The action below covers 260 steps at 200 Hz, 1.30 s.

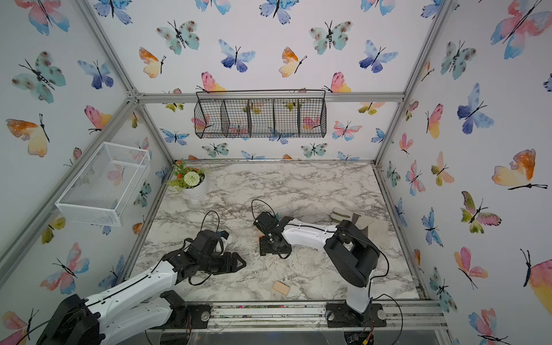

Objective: Assemble a carrot with building blocks
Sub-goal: Assemble the building block at the center of the board.

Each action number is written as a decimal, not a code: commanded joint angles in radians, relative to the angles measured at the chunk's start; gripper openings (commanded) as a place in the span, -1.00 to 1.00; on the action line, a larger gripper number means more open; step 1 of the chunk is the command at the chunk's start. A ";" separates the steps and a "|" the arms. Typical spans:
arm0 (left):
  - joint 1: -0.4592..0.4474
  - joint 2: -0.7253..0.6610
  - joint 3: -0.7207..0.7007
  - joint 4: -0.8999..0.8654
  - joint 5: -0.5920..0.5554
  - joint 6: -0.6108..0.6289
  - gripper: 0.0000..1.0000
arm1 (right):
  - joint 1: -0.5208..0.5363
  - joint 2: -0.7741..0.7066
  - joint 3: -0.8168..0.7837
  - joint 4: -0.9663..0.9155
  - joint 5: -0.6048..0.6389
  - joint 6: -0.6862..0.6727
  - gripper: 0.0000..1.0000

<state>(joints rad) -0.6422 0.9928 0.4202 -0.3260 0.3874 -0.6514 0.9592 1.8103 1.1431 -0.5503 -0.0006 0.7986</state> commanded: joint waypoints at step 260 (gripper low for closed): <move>-0.007 0.518 0.237 0.206 0.075 0.013 -1.00 | -0.005 -0.068 -0.083 0.040 -0.091 -0.090 -0.62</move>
<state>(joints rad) -0.6434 1.5116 0.6624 -0.1352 0.4477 -0.6262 0.9588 1.7302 1.0702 -0.5224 -0.0578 0.7357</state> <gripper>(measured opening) 0.045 0.195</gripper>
